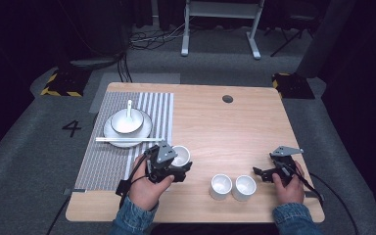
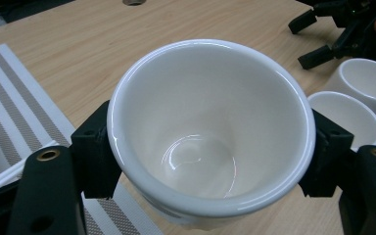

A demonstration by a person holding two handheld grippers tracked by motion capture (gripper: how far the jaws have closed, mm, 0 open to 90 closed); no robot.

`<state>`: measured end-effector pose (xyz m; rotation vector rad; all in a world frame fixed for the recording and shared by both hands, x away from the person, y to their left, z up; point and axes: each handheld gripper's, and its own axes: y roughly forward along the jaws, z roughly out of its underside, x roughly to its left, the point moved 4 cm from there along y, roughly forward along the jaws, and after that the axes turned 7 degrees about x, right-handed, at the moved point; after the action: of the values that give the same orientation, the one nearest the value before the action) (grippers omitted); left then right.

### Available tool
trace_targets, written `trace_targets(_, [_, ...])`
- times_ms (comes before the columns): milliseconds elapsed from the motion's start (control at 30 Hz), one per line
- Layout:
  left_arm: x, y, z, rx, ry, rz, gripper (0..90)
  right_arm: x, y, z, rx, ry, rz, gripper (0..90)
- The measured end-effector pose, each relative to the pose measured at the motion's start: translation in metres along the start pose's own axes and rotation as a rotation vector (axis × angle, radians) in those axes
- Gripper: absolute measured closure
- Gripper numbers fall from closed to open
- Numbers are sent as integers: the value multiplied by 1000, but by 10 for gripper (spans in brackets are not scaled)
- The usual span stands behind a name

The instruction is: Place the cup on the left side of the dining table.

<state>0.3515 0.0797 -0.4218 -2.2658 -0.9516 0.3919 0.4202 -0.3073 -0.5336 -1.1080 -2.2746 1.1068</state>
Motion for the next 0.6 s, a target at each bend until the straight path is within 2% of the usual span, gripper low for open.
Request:
trace_targets(300, [18, -6, -3, -26, -30, -28, 262, 0, 0, 0, 0, -1, -1, 4])
trace_targets(600, [37, -10, -5, -51, -63, -79, 263, 0, 0, 0, 0, -1, -1, 4])
